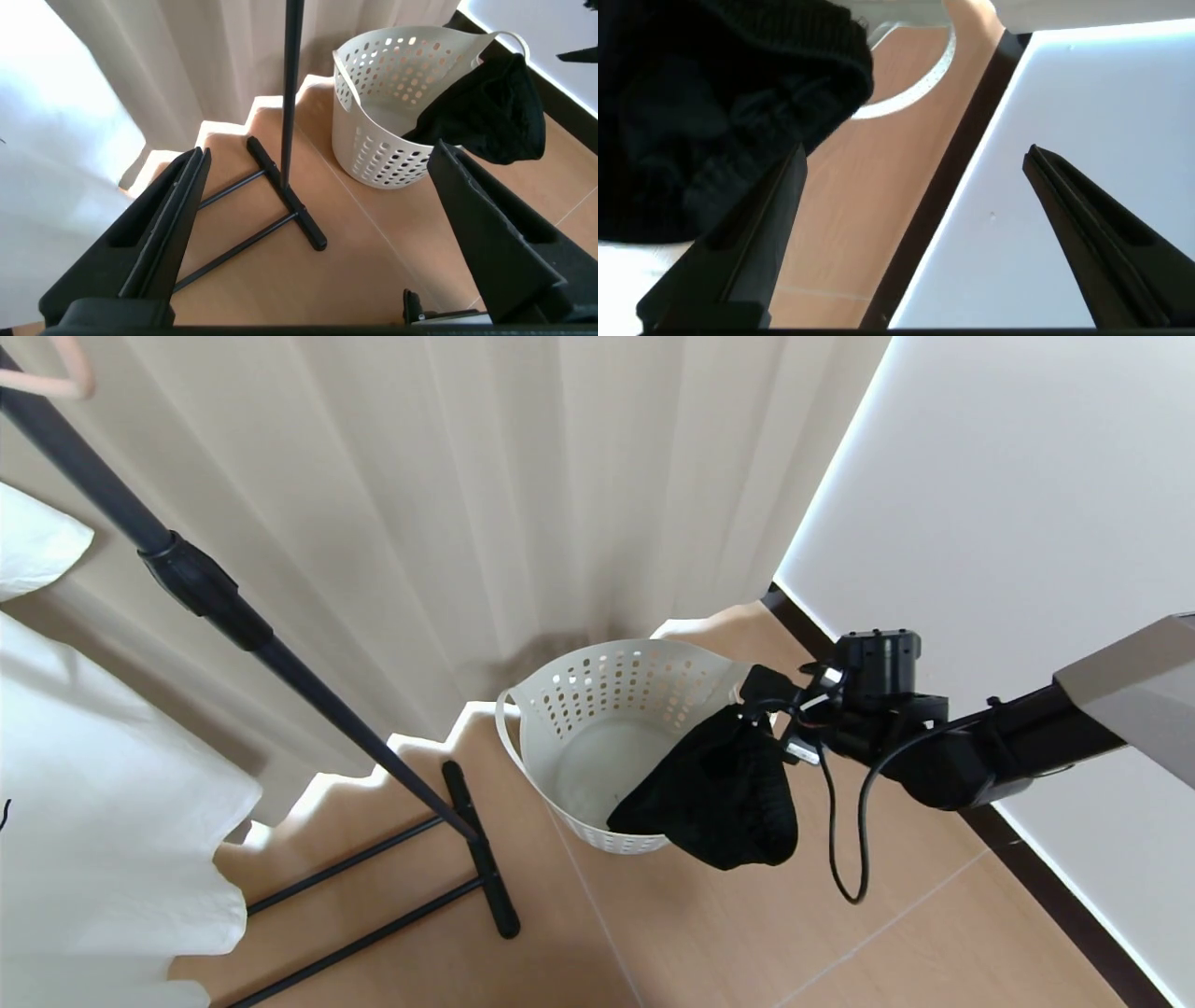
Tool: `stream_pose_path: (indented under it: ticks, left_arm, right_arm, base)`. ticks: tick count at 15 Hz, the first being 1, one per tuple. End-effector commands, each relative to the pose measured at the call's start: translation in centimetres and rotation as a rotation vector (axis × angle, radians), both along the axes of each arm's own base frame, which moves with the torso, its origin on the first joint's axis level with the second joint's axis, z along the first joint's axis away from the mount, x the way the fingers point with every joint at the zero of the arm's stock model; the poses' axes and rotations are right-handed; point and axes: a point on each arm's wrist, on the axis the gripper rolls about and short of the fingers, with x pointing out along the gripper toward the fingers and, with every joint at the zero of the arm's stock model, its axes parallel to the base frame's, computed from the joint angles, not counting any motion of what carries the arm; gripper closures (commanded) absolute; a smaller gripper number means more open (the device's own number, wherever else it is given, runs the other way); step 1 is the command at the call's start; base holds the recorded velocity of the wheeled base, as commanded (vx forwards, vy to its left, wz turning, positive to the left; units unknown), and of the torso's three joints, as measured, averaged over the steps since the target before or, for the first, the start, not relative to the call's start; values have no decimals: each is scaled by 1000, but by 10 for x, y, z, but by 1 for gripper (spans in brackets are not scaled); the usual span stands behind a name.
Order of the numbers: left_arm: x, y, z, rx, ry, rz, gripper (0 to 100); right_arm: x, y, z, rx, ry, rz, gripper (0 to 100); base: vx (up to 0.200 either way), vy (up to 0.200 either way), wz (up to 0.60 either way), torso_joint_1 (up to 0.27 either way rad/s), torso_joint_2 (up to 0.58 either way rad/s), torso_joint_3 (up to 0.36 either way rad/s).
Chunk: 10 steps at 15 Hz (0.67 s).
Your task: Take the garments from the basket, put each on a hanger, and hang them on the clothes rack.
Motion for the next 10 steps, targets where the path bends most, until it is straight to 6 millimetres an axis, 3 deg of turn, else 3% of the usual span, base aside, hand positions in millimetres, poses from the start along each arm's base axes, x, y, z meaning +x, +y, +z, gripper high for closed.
stream_pose_path:
  ticks: [1, 7, 10]
  left_arm:
    - [0, 0, 0, 0, 2, 0, 0]
    - [0, 0, 0, 0, 1, 0, 0]
    - [0, 0, 0, 0, 1, 0, 0]
  right_arm:
    - [12, 7, -27, -23, 29, -17, 0]
    - [19, 9, -26, -25, -2, -29, 0]
    - [37, 14, -38, -44, -61, -57, 0]
  base:
    - [0, 0, 0, 0, 0, 0]
    - [0, 0, 0, 0, 0, 0]
    - [0, 0, 0, 0, 0, 0]
